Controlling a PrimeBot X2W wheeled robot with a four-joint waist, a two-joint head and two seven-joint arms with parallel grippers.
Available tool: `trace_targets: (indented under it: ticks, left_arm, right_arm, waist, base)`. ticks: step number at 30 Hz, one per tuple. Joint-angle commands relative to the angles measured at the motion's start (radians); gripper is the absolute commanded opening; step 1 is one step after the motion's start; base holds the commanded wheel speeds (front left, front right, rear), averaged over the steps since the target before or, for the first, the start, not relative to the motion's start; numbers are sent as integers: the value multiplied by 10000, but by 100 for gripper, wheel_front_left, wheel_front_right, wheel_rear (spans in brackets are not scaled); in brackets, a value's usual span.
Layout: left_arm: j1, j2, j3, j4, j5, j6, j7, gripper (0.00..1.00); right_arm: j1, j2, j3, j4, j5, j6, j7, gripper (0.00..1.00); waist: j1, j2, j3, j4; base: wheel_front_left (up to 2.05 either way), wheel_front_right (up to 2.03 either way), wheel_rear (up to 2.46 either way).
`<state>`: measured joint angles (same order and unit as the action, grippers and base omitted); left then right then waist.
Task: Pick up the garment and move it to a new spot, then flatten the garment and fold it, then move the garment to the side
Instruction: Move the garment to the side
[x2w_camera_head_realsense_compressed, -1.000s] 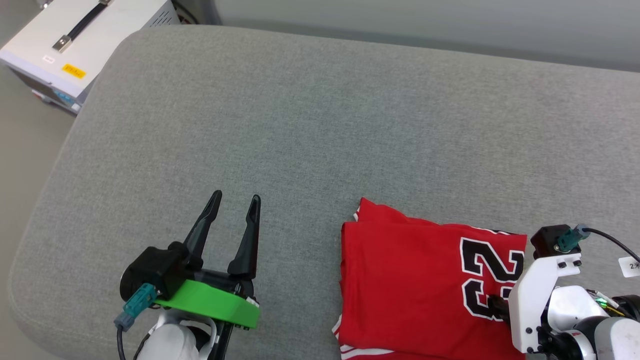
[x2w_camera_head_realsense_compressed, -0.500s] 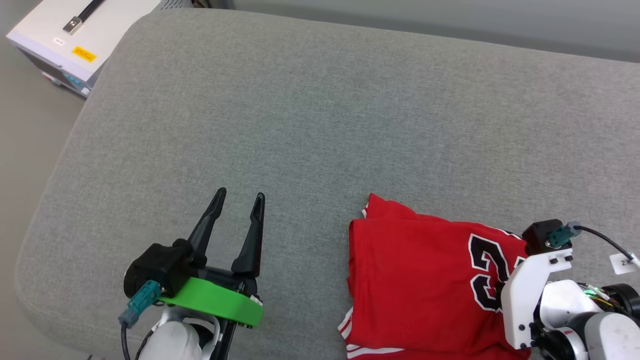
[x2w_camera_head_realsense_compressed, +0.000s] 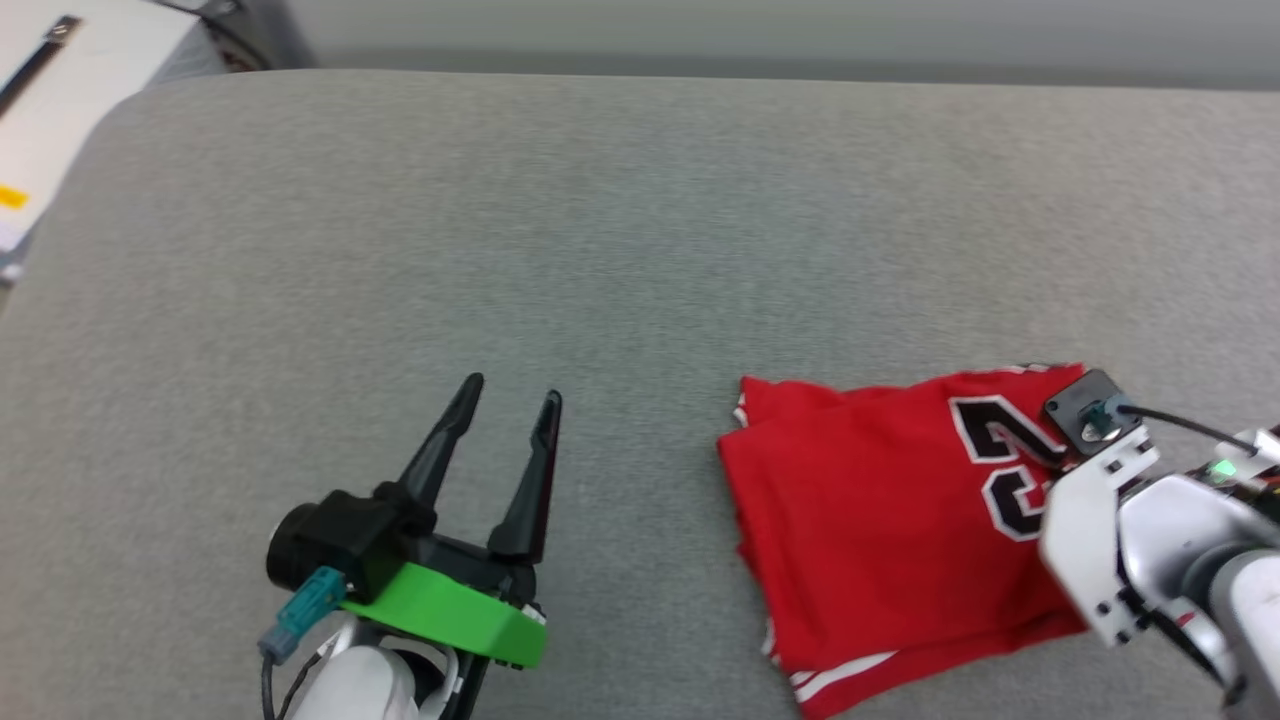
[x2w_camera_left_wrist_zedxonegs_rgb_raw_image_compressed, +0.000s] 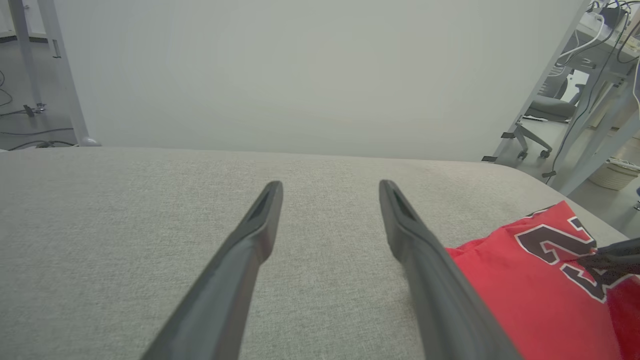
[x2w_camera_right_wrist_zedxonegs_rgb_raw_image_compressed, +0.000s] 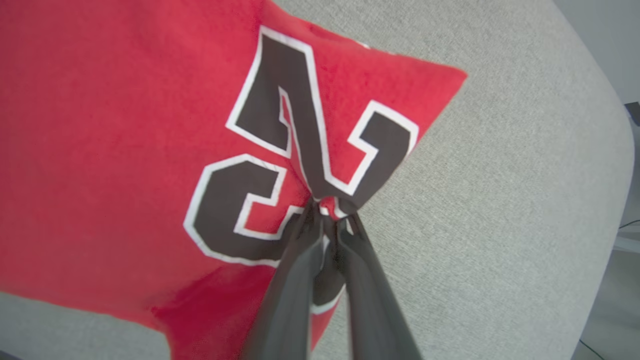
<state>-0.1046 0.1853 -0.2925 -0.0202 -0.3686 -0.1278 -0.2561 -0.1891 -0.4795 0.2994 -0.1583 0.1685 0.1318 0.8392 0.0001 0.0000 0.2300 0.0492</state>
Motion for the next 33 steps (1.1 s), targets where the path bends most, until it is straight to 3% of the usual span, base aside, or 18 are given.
trace_targets:
  ticks: [1, 8, 14, 22, 33]
  left_arm:
    - [-147, 69, -143, -62, 84, -29, -57, 100]
    - [-867, 353, -968, -362, 226, -29, -57, 100]
    - [-1510, 714, -1396, -774, 387, -29, -57, 100]
    - [-2266, 1274, -1491, -1319, 529, -29, -56, 100]
    - [-2930, 2000, -1245, -2520, 693, 59, 546, 100]
  right_arm:
    - [-357, -430, 91, -126, -12, -11, 17, 0]
    - [-1365, -2549, 250, 169, 1, -11, -140, 0]
    - [-1967, -3294, 61, 1274, -179, -11, -792, 0]
    - [-2564, -3221, -1244, 3291, -647, -11, -2652, 0]
    - [-3966, -2807, -3237, 6262, -1748, -11, -5148, 0]
  waist:
    - [-1, 0, 322, -1195]
    - [-1, 0, 1147, -2563]
    - [-1, 0, 1953, -3341]
    - [-1, 0, 2985, -3688]
    - [-1, 0, 4201, -3513]
  base:
    - [0, 0, 0]
    - [0, 0, 0]
    - [0, 0, 0]
    - [0, 0, 0]
    - [0, 0, 0]
